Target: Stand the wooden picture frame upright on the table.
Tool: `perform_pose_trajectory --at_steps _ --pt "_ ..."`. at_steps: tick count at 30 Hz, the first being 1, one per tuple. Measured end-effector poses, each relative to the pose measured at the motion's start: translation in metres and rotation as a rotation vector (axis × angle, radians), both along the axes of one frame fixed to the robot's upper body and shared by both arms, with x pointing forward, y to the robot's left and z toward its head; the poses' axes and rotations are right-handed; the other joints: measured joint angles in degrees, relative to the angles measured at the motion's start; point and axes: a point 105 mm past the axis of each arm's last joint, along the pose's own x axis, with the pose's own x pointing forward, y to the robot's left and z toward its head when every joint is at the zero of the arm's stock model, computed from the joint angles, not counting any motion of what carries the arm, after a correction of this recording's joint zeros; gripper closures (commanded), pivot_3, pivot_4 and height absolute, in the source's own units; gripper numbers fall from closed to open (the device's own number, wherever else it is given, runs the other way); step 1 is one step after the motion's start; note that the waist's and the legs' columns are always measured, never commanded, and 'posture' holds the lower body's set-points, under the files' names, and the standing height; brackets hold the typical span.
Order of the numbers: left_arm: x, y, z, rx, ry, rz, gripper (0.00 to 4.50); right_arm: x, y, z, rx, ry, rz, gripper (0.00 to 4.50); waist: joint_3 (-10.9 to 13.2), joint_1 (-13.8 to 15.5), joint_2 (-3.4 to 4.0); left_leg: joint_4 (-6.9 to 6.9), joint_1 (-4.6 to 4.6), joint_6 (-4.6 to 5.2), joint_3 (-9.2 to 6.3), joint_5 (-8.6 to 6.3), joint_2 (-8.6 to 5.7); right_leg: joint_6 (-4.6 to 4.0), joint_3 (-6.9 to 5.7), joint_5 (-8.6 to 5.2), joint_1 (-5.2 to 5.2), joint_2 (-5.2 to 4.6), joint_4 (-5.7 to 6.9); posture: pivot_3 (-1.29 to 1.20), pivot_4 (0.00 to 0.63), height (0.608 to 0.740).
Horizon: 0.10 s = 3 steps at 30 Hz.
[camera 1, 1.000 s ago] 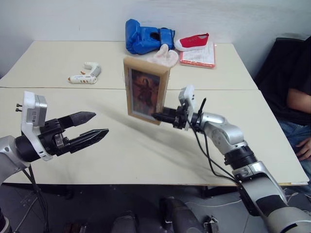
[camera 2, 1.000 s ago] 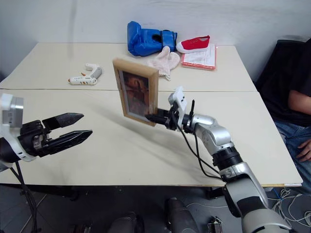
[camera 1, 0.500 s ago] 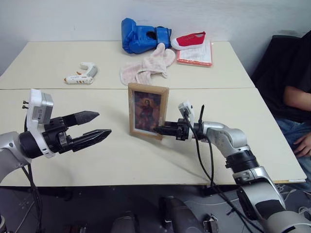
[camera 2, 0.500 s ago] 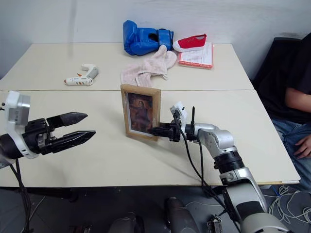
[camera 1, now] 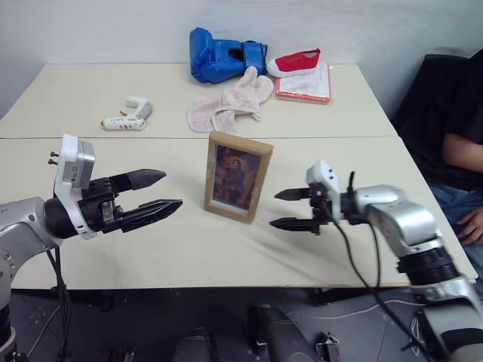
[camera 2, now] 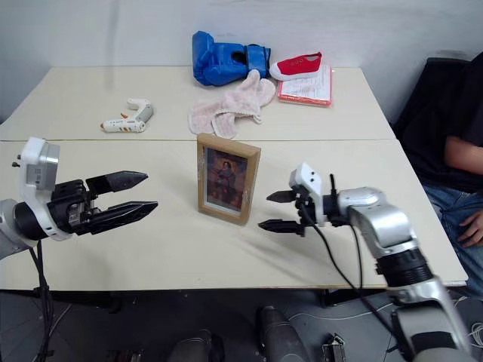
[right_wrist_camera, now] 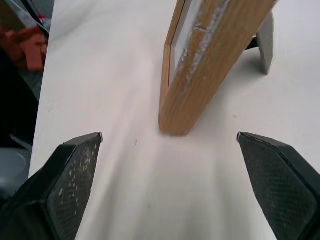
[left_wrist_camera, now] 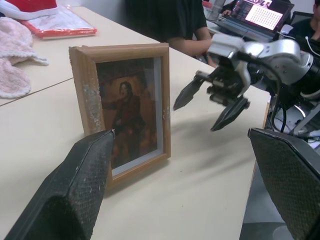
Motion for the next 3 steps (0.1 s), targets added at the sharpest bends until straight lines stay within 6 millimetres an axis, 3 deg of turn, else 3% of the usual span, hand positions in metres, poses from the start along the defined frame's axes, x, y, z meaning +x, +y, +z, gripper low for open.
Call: perform_pose_trajectory --at_steps 3 --pt "0.004 0.006 0.008 0.015 -0.029 0.009 0.0 -0.007 -0.036 0.042 0.028 -0.052 -0.054 0.05 0.02 0.44 0.03 -0.03 0.14 0.18 0.05 -0.09 0.02 0.0 0.06 0.0 0.08 0.06 -0.03 0.0 0.15 0.74"
